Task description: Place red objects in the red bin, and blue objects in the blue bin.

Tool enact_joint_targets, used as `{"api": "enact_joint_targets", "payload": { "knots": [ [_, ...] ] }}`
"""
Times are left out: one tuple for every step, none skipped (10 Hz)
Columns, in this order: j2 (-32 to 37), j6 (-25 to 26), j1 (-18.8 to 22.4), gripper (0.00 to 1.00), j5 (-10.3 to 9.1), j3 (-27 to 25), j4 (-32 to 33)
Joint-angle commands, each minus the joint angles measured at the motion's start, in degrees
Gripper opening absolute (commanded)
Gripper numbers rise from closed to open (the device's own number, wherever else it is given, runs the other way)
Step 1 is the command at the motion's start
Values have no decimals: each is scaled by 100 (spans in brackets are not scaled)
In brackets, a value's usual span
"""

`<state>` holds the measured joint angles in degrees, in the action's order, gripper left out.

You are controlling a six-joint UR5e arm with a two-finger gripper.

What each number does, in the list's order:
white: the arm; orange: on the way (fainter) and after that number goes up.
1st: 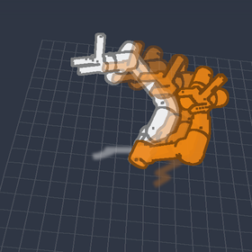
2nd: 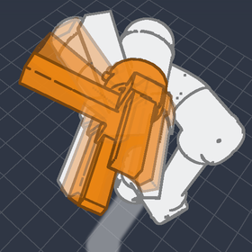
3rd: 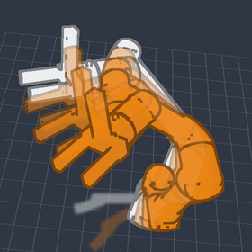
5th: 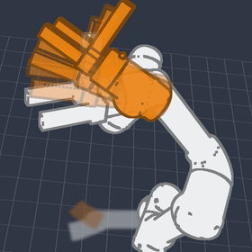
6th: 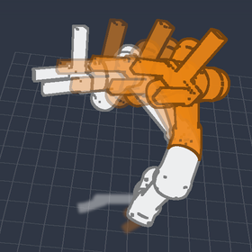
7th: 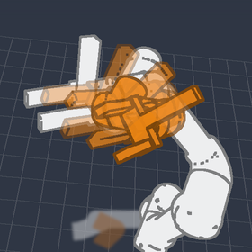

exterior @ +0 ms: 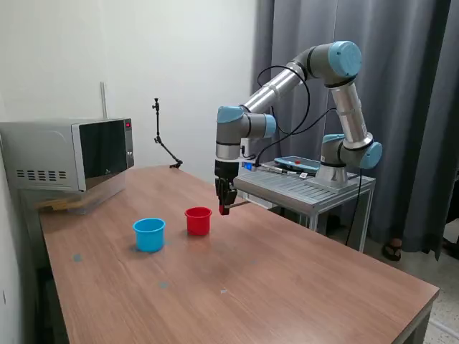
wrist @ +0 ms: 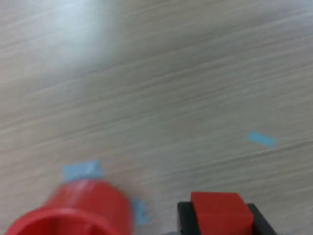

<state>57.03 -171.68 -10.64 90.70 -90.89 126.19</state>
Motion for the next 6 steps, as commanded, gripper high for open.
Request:
{"api": "enact_joint_targets", "payload": {
  "knots": [
    [98, -567, -420, 0, 18, 27, -268],
    [98, -751, -526, 0, 18, 36, -540],
    [98, -874, -614, 0, 18, 71, -578],
    [98, -876, -711, 0, 9, 89, -596],
    [98, -876, -755, 0, 1, 124, -596],
    [72, -884, -764, 0, 0, 185, -596]
  ]
}}
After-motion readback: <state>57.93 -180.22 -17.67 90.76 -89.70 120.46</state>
